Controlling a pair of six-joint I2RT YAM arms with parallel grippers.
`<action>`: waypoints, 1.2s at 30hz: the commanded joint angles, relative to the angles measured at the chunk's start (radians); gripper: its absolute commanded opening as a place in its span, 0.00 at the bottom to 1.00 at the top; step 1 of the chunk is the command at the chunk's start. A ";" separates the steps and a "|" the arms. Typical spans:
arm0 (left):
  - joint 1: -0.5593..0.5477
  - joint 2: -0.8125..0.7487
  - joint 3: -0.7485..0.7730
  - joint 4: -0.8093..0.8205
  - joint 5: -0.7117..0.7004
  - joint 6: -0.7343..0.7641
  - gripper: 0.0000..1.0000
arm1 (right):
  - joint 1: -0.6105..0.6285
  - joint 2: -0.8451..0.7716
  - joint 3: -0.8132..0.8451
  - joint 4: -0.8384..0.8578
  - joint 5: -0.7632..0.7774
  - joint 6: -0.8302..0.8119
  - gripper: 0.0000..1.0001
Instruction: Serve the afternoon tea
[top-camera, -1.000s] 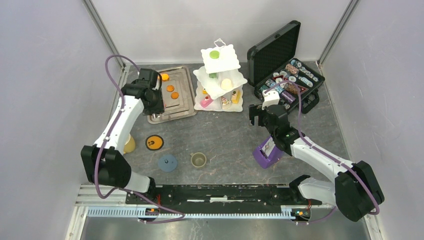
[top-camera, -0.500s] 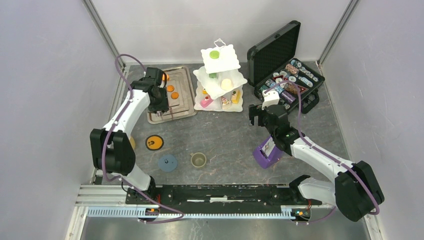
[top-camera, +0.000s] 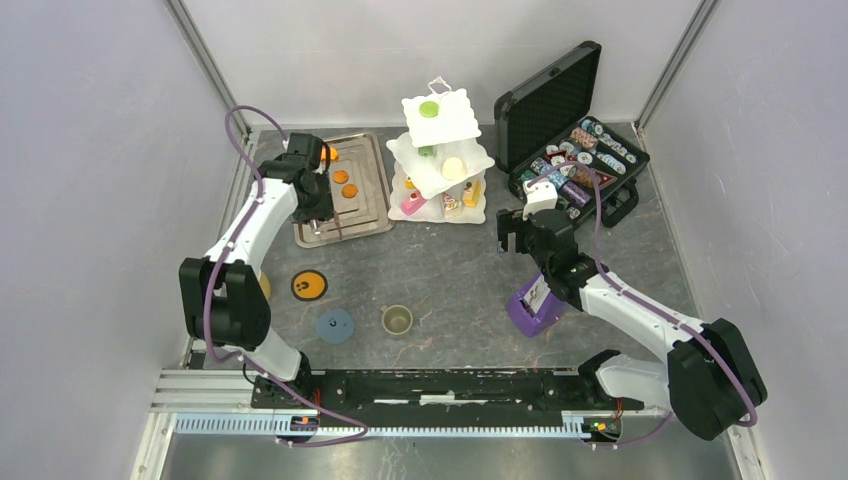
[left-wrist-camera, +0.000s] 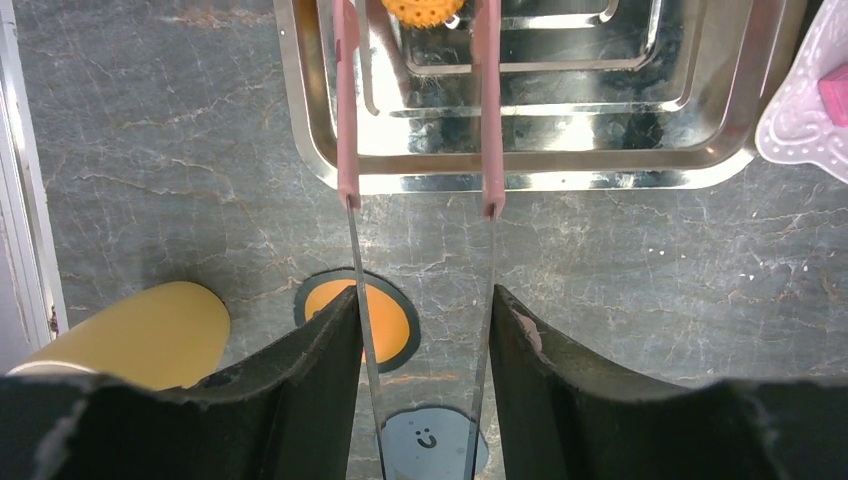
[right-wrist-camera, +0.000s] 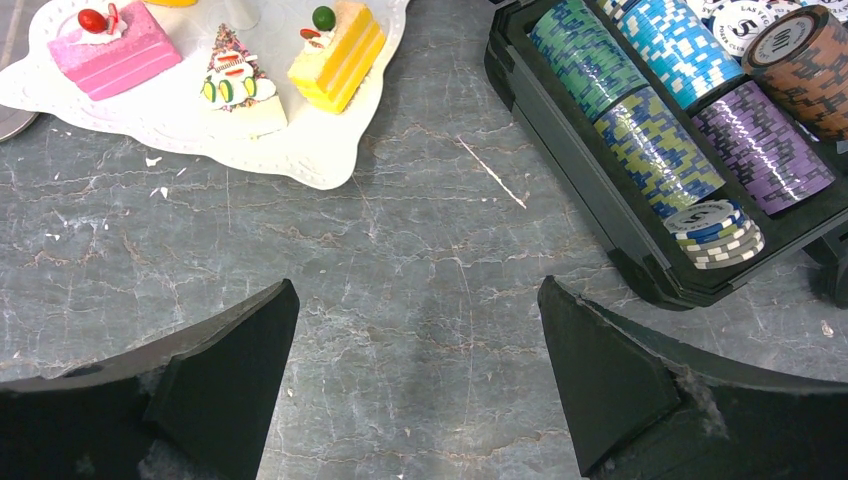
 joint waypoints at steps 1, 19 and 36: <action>0.013 -0.037 0.024 0.055 -0.024 0.039 0.54 | 0.003 0.004 0.030 0.037 0.003 0.007 0.98; 0.033 0.043 0.018 0.078 0.052 0.034 0.51 | 0.003 -0.003 0.029 0.035 0.008 0.007 0.98; -0.163 -0.222 0.299 0.030 0.073 0.072 0.30 | 0.003 -0.007 0.040 0.020 0.029 -0.004 0.98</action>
